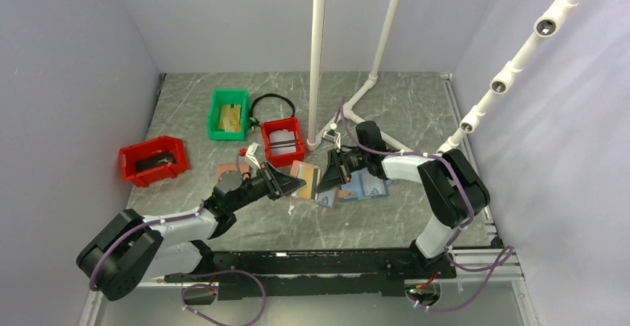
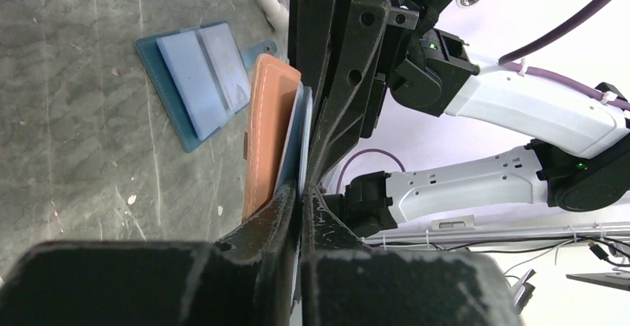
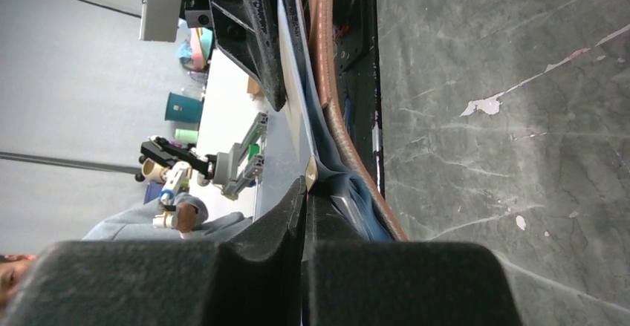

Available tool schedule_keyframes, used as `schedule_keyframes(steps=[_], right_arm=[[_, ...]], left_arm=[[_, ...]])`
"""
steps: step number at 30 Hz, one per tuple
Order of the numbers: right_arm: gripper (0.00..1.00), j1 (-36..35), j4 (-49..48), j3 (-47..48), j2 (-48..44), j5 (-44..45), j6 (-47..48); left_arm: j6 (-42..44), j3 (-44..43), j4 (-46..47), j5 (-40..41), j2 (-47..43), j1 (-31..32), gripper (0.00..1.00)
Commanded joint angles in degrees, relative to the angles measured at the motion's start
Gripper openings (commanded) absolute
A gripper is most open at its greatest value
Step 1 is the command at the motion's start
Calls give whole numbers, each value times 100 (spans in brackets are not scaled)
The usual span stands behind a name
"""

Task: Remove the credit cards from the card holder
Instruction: Remove the credit card from the card holder.

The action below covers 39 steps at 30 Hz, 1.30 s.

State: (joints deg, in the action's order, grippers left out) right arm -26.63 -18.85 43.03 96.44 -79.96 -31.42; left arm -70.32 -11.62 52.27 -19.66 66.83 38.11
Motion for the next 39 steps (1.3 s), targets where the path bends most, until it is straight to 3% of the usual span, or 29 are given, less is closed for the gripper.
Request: schedule_keyframes(steps=[1,15,24,32,39], right_arm=[[0,27,145,171,-50,-122,389],[0,27,521,266,17,-90,691],[0,57,746,323,36,-72,870],[0,105,1088,411,72,-71,1160],[0,126,1583,522,120,-49,1592]], left_arm=[[-39,-135,148,-151,-234,-69,12],[-117,-11,246,-328,-362,-224,8],[-113,162,12,-354,-752,-401,0],[-115,400,-45,-367,-1002,-584,0],[-25,613,-716,-333,-1661,-894,0]])
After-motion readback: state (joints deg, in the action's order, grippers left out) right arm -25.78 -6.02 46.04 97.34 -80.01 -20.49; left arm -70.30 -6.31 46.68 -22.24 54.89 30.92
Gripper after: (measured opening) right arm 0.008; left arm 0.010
